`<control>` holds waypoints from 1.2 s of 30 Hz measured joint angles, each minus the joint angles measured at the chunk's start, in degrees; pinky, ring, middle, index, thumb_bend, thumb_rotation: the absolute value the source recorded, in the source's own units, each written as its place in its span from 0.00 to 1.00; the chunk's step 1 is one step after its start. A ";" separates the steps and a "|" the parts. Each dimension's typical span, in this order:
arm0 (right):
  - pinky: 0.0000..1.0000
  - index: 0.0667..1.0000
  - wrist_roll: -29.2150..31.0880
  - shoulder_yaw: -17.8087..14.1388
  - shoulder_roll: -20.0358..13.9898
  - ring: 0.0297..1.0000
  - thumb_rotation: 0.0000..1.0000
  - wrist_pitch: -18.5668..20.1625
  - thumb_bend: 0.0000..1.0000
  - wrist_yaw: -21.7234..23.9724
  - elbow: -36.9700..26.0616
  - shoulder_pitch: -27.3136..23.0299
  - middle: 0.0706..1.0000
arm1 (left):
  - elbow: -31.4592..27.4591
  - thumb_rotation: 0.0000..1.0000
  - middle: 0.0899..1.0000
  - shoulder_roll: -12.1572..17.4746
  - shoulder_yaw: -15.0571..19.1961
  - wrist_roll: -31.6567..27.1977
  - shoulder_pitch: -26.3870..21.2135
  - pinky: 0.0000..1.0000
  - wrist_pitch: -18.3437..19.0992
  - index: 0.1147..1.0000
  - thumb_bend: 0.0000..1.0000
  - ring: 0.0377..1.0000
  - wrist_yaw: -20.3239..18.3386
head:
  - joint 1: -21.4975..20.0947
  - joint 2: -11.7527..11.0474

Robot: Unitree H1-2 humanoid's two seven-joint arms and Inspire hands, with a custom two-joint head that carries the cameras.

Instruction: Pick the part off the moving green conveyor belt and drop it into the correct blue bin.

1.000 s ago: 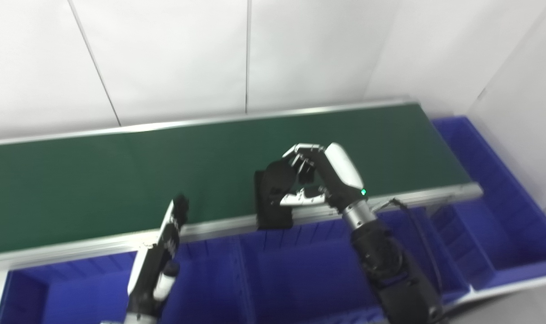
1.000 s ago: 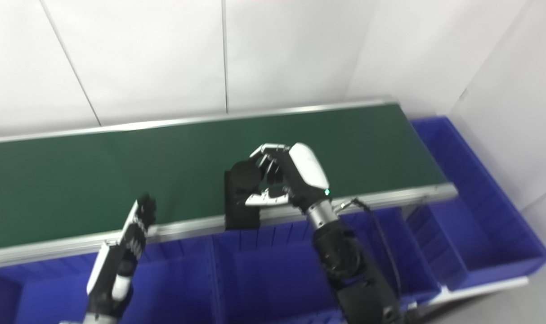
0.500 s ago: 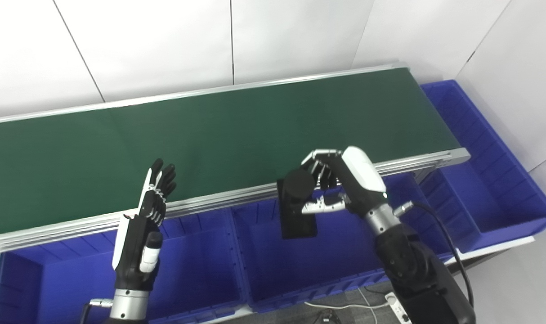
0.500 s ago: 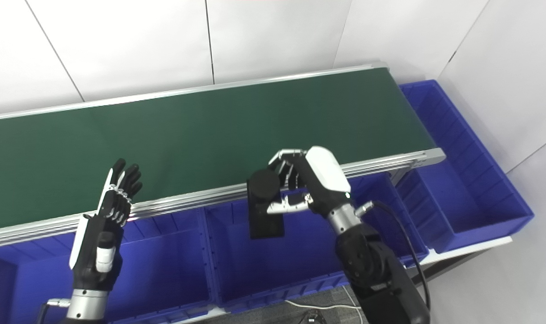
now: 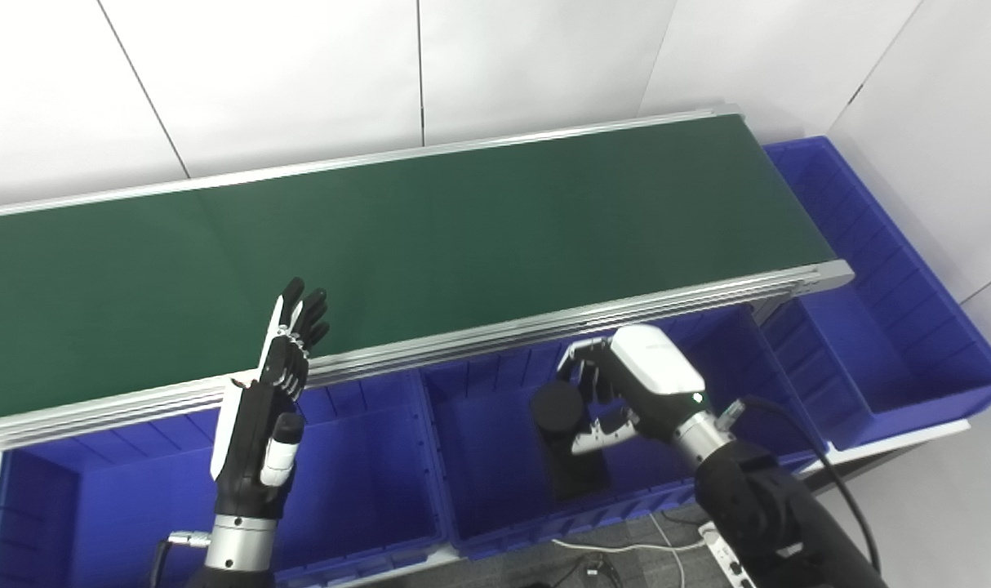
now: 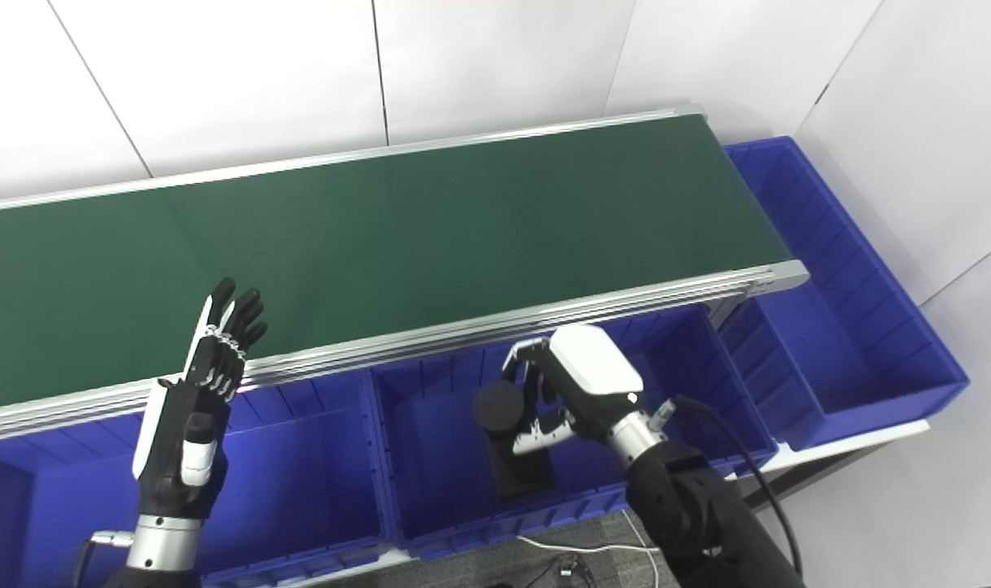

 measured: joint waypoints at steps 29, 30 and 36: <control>0.34 0.48 -7.07 10.17 0.52 0.43 0.07 -0.95 0.52 -14.88 23.37 -6.64 0.46 | -0.35 1.00 0.96 -1.02 -0.49 2.64 1.15 0.91 0.00 0.99 0.75 0.96 0.04 | 4.40 -1.23; 0.35 0.47 -6.66 10.17 0.52 0.43 0.09 -0.95 0.52 -14.90 23.36 -6.64 0.48 | -0.34 1.00 0.96 -1.02 -0.52 2.63 1.15 0.91 0.00 0.99 0.75 0.96 0.04 | 4.40 -1.23; 0.52 0.79 -4.60 10.11 0.45 0.65 0.56 -0.93 0.93 -13.81 22.45 -6.42 0.74 | -0.27 1.00 0.96 -1.00 -0.59 2.71 1.16 0.91 0.00 0.99 0.74 0.95 0.08 | 4.93 -1.59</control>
